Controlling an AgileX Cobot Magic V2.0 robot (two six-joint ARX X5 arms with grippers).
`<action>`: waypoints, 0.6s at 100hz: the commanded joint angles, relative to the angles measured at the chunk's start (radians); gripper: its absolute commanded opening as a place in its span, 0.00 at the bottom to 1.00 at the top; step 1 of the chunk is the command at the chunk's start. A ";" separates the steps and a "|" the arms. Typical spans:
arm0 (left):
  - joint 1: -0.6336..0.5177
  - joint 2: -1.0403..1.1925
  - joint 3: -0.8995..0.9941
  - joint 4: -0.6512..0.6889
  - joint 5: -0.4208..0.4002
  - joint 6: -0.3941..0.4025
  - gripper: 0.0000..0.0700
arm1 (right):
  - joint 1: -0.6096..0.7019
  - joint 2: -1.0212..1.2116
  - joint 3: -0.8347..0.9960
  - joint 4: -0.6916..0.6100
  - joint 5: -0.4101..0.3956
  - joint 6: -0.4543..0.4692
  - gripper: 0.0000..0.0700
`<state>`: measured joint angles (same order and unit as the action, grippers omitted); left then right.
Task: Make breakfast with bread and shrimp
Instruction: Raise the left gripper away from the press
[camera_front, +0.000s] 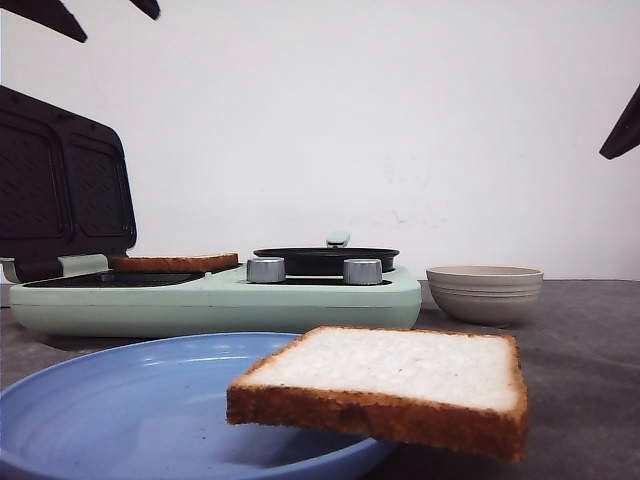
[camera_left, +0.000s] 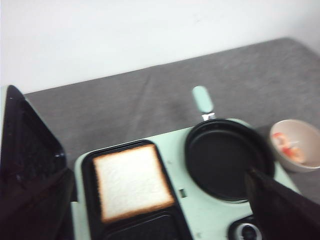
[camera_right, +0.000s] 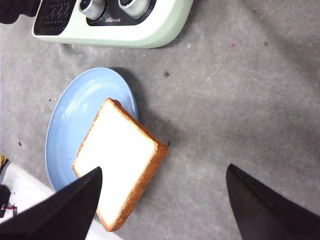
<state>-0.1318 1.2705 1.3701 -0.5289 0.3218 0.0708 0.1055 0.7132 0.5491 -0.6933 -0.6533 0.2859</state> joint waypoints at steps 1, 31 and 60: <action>0.016 -0.021 -0.004 0.008 0.034 -0.034 1.00 | 0.005 0.004 0.014 0.006 -0.001 0.003 0.70; 0.068 -0.232 -0.244 0.087 0.073 -0.127 1.00 | 0.005 0.004 0.014 0.016 -0.001 0.003 0.70; 0.133 -0.486 -0.599 0.222 0.150 -0.270 1.00 | 0.029 0.005 -0.001 0.026 -0.003 0.022 0.70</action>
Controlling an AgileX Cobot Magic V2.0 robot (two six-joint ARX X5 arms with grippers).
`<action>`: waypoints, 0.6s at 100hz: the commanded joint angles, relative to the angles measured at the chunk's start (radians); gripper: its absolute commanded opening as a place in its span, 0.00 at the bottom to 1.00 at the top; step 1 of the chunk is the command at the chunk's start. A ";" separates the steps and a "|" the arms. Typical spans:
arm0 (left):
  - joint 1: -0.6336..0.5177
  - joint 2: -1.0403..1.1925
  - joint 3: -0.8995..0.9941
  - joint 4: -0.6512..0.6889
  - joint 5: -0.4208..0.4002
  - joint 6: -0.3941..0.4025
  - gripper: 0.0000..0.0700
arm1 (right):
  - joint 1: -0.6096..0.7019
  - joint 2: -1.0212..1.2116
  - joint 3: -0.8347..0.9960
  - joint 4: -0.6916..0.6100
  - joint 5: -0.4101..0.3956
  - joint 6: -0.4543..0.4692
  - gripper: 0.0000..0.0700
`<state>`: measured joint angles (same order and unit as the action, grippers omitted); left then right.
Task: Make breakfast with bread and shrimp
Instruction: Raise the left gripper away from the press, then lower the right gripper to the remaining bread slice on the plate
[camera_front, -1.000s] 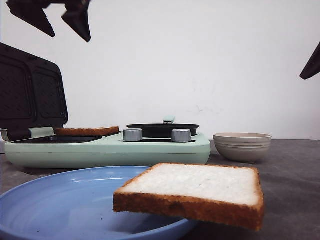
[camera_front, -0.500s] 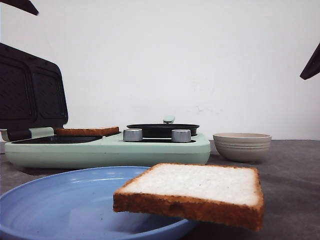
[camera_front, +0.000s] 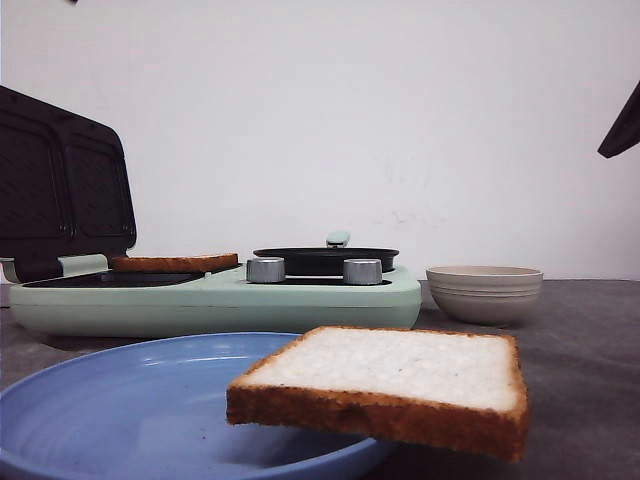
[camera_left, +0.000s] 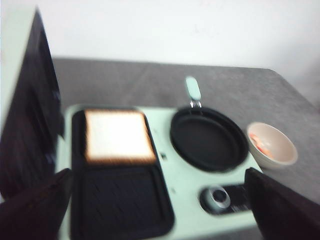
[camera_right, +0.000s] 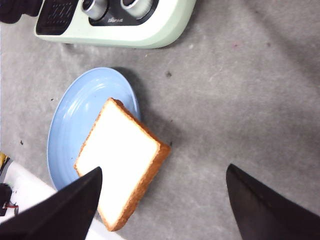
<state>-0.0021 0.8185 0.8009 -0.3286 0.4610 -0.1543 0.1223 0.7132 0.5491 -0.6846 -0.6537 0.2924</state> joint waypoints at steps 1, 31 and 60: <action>0.003 -0.037 -0.034 0.021 0.011 -0.045 1.00 | 0.015 0.005 -0.003 0.019 -0.003 0.017 0.70; 0.003 -0.194 -0.163 0.007 0.011 -0.071 1.00 | 0.098 0.040 -0.163 0.254 -0.039 0.217 0.70; -0.009 -0.240 -0.180 -0.017 0.011 -0.071 1.00 | 0.217 0.187 -0.227 0.540 -0.035 0.378 0.70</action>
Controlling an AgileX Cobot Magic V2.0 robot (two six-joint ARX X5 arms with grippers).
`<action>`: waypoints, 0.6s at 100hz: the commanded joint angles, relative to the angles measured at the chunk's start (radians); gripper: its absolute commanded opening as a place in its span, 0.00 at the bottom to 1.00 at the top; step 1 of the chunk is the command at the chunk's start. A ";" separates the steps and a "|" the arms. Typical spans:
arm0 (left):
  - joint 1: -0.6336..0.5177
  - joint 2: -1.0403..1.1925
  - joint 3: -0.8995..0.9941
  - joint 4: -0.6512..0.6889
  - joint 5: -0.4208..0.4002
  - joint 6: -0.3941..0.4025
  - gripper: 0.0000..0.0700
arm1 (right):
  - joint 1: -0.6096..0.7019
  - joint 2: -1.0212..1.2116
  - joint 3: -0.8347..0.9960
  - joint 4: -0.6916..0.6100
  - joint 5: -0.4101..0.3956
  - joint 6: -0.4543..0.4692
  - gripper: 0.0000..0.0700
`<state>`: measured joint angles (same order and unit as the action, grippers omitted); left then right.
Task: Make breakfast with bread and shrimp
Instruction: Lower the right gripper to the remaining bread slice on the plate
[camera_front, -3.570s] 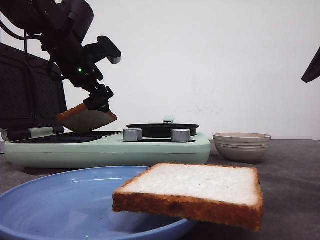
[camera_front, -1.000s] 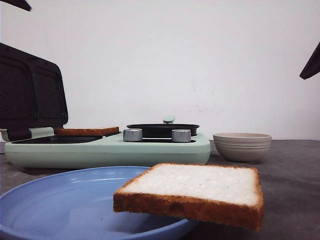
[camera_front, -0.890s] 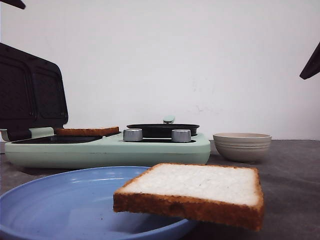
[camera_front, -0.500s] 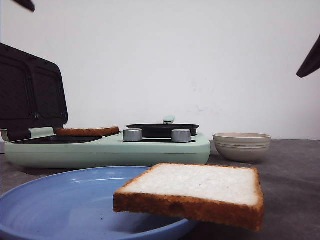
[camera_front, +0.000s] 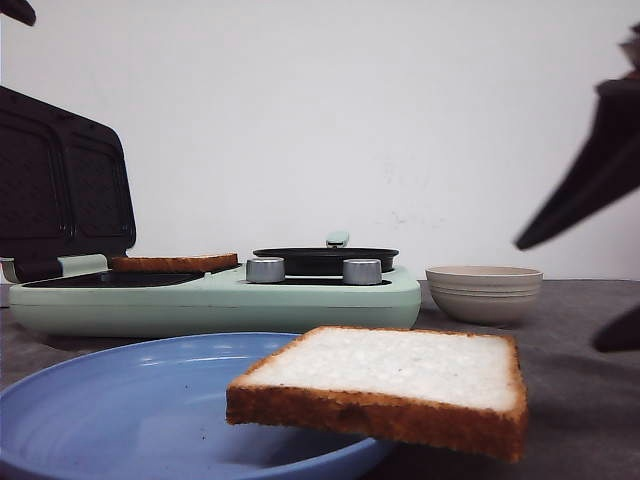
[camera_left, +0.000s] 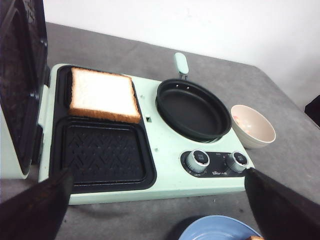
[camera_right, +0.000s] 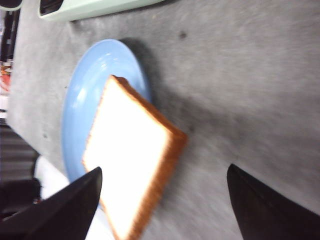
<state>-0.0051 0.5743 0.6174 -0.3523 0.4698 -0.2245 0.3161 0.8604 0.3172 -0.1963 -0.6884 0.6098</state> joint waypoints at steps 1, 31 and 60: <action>-0.008 0.005 0.004 0.007 0.002 0.000 1.00 | 0.027 0.047 0.005 0.059 0.001 0.064 0.70; -0.061 0.005 0.004 0.007 0.001 0.018 1.00 | 0.081 0.272 0.005 0.224 0.007 0.072 0.70; -0.104 0.005 0.004 0.008 -0.003 0.038 1.00 | 0.090 0.364 0.005 0.331 -0.030 0.098 0.70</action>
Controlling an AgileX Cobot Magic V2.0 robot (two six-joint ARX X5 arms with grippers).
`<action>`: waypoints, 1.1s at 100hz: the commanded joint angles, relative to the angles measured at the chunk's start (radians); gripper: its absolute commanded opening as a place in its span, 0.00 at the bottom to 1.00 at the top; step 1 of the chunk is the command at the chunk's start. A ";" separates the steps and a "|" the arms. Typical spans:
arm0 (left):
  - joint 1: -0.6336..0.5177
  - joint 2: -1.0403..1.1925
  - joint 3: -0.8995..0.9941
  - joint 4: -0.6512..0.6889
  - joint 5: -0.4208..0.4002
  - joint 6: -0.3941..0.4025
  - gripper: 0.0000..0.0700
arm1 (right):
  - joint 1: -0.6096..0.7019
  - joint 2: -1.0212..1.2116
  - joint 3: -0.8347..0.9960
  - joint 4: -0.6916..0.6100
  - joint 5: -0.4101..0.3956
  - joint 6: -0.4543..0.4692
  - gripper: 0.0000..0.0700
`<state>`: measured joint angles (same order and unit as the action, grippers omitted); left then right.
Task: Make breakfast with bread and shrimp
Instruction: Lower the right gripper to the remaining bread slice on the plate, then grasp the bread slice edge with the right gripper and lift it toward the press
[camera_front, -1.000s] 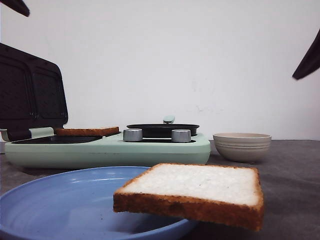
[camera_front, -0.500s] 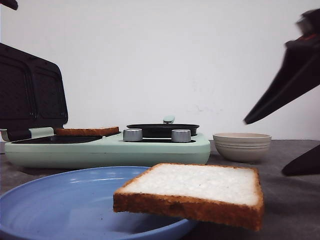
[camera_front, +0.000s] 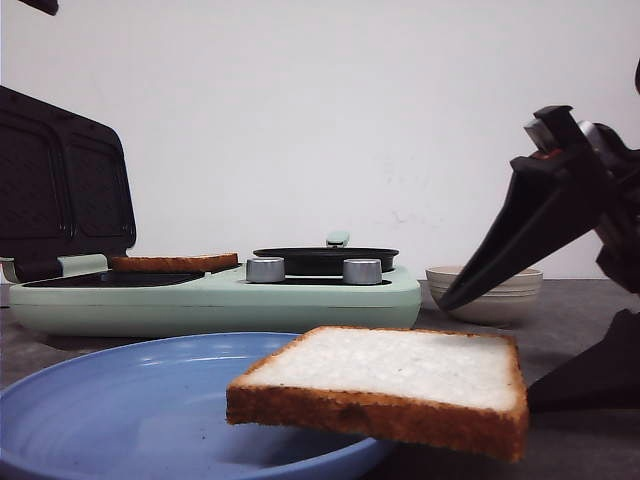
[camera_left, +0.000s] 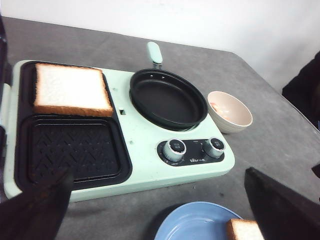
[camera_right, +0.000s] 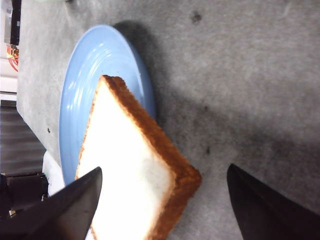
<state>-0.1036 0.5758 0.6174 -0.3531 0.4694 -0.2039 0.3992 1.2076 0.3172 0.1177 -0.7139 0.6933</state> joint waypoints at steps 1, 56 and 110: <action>-0.006 0.003 0.004 0.008 -0.002 0.018 1.00 | 0.007 0.018 0.005 0.017 -0.004 0.014 0.70; -0.022 0.003 0.004 0.010 -0.010 0.026 1.00 | 0.040 0.045 0.005 0.074 -0.008 0.029 0.52; -0.022 0.002 0.004 0.010 -0.030 0.018 1.00 | 0.058 0.052 0.005 0.213 -0.039 0.077 0.00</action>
<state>-0.1226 0.5755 0.6178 -0.3531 0.4427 -0.1932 0.4511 1.2480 0.3191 0.2832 -0.7441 0.7338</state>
